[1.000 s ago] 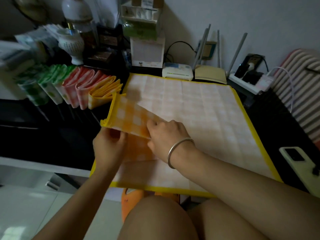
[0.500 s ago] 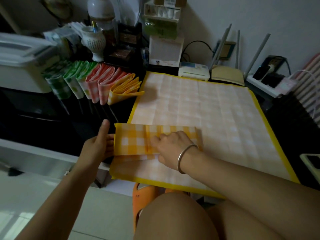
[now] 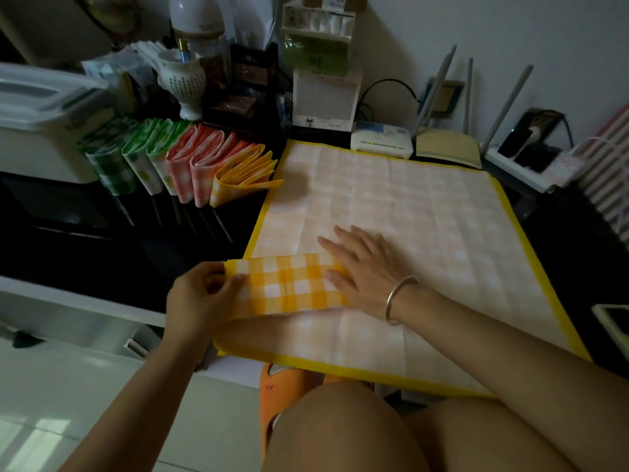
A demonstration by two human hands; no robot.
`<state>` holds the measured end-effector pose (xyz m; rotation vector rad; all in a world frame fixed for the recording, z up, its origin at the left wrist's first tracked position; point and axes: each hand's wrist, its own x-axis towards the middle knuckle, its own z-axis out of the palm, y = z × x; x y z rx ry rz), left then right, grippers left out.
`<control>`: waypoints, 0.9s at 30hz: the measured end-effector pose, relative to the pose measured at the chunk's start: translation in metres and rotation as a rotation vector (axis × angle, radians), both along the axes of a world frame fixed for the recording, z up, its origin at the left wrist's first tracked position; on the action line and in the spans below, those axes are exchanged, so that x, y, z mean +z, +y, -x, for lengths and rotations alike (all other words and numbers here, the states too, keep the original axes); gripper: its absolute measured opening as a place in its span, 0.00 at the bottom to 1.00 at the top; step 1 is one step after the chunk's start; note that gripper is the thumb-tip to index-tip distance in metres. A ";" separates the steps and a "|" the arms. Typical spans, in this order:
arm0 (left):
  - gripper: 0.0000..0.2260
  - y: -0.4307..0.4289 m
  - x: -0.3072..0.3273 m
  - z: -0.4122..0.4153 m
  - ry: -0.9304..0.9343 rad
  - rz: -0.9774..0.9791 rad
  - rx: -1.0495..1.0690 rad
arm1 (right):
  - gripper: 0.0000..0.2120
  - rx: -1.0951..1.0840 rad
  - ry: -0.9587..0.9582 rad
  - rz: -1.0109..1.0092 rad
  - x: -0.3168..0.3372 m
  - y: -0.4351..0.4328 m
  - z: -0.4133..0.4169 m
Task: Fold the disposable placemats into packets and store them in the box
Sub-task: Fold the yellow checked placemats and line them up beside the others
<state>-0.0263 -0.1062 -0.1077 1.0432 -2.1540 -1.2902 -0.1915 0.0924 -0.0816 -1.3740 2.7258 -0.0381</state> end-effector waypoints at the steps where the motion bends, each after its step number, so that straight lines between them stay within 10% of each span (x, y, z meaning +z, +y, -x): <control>1: 0.13 -0.001 0.000 0.000 0.005 0.020 -0.007 | 0.35 0.007 -0.024 -0.052 -0.009 0.000 0.000; 11: 0.23 0.046 0.022 0.014 -0.101 0.798 -0.153 | 0.31 0.010 0.050 -0.082 -0.028 -0.002 0.001; 15: 0.29 0.073 0.016 0.033 -0.480 1.033 -0.419 | 0.31 0.014 0.059 -0.089 -0.029 -0.003 0.003; 27: 0.29 0.052 -0.026 0.031 -0.480 0.946 -0.447 | 0.33 -0.009 0.044 -0.060 -0.031 -0.003 0.004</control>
